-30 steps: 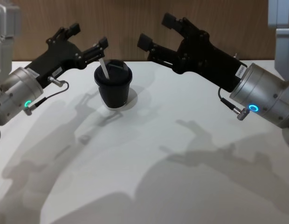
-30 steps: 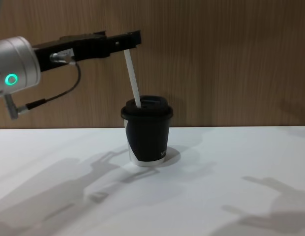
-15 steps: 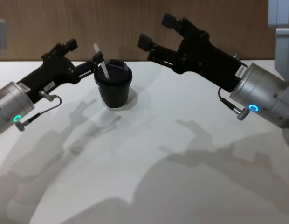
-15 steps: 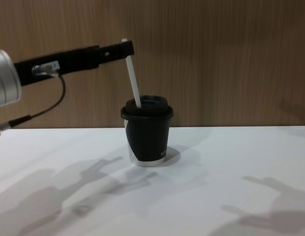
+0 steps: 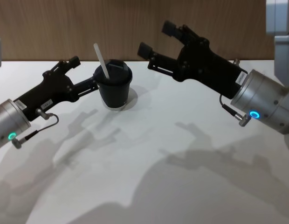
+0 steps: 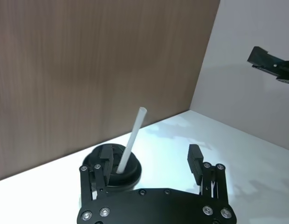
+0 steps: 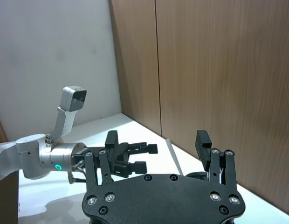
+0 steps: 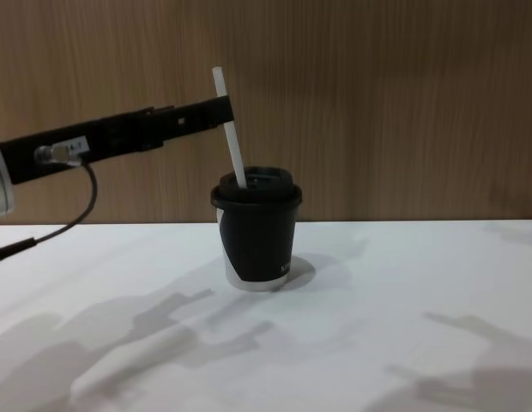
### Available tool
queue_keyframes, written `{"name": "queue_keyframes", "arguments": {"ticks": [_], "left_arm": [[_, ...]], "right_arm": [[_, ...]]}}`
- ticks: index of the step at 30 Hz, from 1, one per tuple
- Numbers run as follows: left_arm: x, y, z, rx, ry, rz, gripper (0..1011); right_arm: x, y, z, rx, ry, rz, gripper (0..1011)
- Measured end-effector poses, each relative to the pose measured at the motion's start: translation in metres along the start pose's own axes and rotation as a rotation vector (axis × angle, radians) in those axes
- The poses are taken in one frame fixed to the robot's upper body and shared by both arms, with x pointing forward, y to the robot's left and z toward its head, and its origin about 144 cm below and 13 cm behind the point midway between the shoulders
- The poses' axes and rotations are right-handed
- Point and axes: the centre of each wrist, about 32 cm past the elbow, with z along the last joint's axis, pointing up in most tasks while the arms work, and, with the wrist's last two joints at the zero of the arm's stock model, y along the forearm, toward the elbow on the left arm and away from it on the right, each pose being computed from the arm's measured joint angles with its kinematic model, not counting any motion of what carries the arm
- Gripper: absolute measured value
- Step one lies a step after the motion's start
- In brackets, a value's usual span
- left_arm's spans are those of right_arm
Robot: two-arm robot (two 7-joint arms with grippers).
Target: Pick up the straw with one hand, pass it to the other hand, and insert it into the cup.
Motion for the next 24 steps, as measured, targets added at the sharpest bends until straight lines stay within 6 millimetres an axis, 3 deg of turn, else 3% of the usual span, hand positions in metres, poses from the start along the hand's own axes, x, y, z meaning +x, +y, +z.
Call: {"name": "queue_keyframes", "arguments": {"ticks": [24], "left_arm": [[-0.021,0.011,-0.014,-0.033,0.022,-0.022,1003]], "right_arm": [[-0.008,-0.024,-0.007,-0.075,0.015,0.0,1001]]}}
